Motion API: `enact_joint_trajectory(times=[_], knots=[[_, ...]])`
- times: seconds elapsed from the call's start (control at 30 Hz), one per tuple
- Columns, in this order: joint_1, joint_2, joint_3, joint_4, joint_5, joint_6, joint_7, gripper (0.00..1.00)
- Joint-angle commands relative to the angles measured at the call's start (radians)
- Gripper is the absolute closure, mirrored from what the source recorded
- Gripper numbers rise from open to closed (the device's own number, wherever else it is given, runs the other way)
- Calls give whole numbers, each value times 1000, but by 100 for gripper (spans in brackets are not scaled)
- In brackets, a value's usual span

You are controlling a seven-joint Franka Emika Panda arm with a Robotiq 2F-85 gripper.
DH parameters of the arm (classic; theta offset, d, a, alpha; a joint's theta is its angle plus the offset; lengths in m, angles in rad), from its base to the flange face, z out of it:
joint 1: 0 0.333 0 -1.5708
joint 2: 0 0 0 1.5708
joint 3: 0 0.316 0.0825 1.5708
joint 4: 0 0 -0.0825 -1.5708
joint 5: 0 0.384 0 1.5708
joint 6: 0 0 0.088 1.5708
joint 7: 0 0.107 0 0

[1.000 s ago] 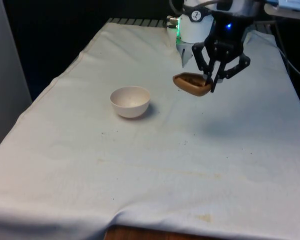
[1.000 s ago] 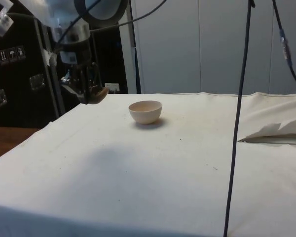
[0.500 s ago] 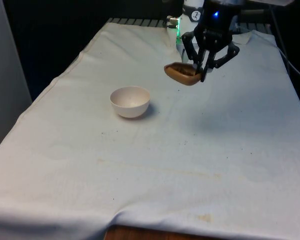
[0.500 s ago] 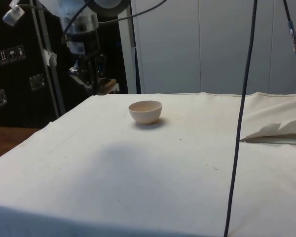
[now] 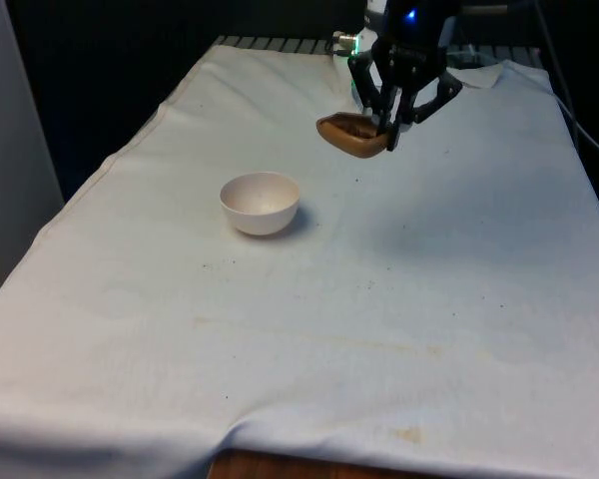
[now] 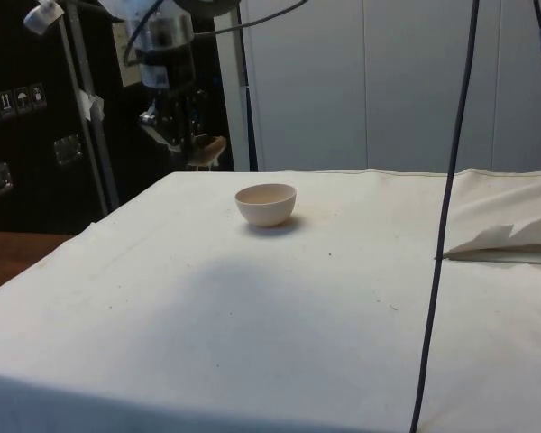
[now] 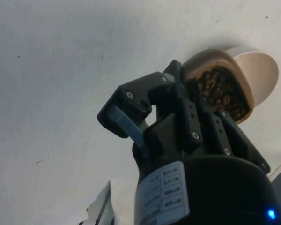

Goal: Pour the coffee beans from the cup into the bowl.

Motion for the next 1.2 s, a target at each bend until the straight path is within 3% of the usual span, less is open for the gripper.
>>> enact_joint_trajectory(times=[0.0,0.07,0.1,0.13,0.2,0.37,0.4,0.43,0.57,0.73,0.77,0.8,0.97,1.03,1.07,1.17], knots=[[-9,-11,4,-13,20,6,-14,100],[-10,-18,0,-21,29,7,-20,100],[-2,-11,-6,-12,13,0,-7,100],[-10,-24,-5,-27,36,8,-25,100],[-11,-31,-11,-35,44,10,-33,100],[-10,-48,-28,-57,58,12,-52,100],[-3,-39,-31,-45,42,0,-38,100],[-10,-48,-28,-57,58,12,-52,100],[-12,-60,-44,-72,68,13,-71,100],[-10,-72,-62,-89,82,14,-93,100],[-4,-62,-66,-75,66,1,-80,100],[-11,-74,-65,-91,84,13,-97,100],[-11,-85,-78,-104,89,13,-110,100],[-4,-81,-88,-98,75,1,-101,100],[-11,-89,-86,-107,94,12,-118,100],[-9,-89,-92,-106,99,11,-124,100]])
